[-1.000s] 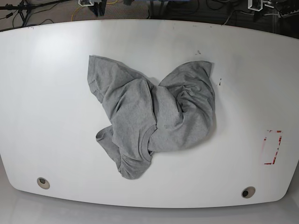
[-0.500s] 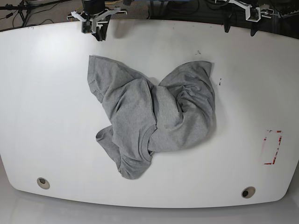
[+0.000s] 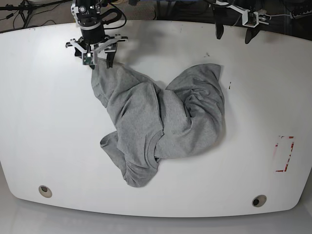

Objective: Fold the T-shirt properly
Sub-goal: 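Move the right gripper down onto the grey T-shirt's edge and grasp it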

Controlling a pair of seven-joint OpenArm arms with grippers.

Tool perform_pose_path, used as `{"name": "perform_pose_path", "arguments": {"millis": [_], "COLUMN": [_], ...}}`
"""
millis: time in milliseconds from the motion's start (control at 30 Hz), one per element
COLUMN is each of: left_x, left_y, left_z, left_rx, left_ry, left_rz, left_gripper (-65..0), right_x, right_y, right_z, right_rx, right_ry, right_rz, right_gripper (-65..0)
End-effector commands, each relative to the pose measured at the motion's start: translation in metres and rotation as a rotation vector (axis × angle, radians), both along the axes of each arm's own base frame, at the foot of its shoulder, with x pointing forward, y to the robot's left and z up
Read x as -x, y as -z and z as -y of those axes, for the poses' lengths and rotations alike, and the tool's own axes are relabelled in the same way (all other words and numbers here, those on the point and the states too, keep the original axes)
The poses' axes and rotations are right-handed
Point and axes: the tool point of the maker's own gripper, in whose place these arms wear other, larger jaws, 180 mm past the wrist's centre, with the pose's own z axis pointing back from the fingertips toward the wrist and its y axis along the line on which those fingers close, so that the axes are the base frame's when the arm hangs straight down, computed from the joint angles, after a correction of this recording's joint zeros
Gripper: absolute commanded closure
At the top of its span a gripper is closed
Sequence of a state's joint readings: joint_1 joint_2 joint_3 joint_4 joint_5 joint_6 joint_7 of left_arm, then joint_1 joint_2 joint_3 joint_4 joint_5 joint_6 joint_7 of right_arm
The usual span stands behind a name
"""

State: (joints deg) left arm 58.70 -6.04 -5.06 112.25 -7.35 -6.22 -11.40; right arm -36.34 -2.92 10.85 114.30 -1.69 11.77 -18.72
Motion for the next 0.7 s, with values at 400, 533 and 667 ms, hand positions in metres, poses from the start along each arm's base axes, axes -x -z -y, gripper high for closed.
{"name": "perform_pose_path", "arguments": {"millis": [400, 533, 667], "left_x": [-0.010, -0.015, -0.016], "left_y": [-0.001, -0.002, -0.003], "left_z": [0.016, 0.016, 0.016], "left_rx": [0.026, 0.025, 0.024], "left_ry": [0.037, 0.037, 0.036], "left_rz": [-0.002, 0.009, 0.013], "left_gripper": [-54.9, -54.9, -54.9], "right_x": [-0.082, -0.102, -0.120], "right_y": [-0.033, -0.034, -0.027], "right_z": [0.022, 0.028, 0.029], "right_rx": [0.078, 0.089, 0.081], "right_ry": [-0.032, -0.030, -0.034], "right_rz": [0.093, 0.096, 0.081], "right_gripper": [-36.5, -36.5, -36.5]}}
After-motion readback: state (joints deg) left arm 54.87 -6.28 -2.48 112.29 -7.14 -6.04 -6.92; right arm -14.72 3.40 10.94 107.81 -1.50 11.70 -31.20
